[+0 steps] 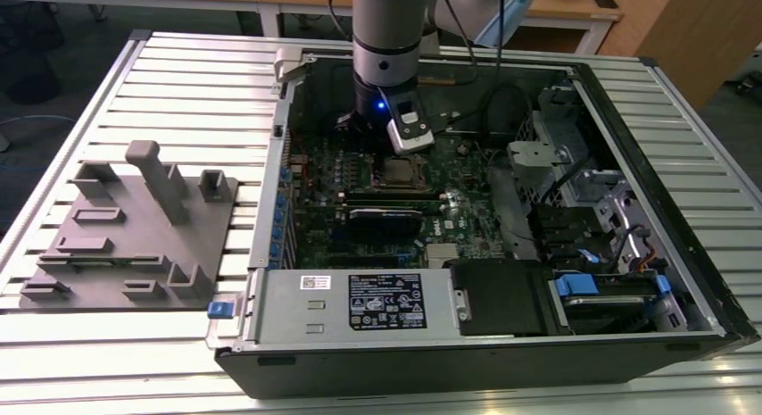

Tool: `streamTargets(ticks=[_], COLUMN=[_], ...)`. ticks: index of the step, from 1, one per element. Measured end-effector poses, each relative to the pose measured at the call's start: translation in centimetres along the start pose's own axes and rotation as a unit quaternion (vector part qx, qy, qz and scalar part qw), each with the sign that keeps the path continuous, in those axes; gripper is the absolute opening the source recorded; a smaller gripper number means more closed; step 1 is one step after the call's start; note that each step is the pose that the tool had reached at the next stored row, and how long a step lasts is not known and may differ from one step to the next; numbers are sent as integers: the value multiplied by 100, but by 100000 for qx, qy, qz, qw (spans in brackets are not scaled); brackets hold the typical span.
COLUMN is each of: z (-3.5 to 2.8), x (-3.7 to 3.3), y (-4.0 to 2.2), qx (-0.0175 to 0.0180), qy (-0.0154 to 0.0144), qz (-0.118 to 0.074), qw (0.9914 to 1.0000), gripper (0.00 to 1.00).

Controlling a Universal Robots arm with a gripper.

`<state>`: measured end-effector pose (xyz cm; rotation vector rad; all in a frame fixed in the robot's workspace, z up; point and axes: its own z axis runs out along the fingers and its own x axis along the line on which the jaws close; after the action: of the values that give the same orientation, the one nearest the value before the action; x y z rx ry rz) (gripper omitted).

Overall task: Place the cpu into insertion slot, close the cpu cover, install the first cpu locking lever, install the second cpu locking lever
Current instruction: 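Close the cpu cover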

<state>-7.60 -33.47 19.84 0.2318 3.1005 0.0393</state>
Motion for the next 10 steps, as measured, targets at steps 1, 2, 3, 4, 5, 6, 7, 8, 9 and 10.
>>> streamTargets(ticks=[1, 2, 3, 4, 5, 6, 7, 8, 9, 10], z=[1, 1, 3, 6, 7, 7, 8, 9, 10, 10], x=[0, 0, 0, 0, 1, 1, 1, 1, 0, 0], y=[0, 0, 0, -1, -1, -1, -1, 0, 0, 0], qx=[-10, -10, -10, -1, 7, 9, 7, 1, -9, -9], qy=[-2, -3, -3, -2, -4, -3, -5, -8, -15, -14], qz=[1, 2, 2, -1, -1, 0, 0, 0, 1, 1], qw=[100000, 100000, 100000, 100000, 100000, 100000, 100000, 100000, 100000, 100000], gripper=[10, 10, 10, 10, 10, 10, 10, 10, 10, 10])
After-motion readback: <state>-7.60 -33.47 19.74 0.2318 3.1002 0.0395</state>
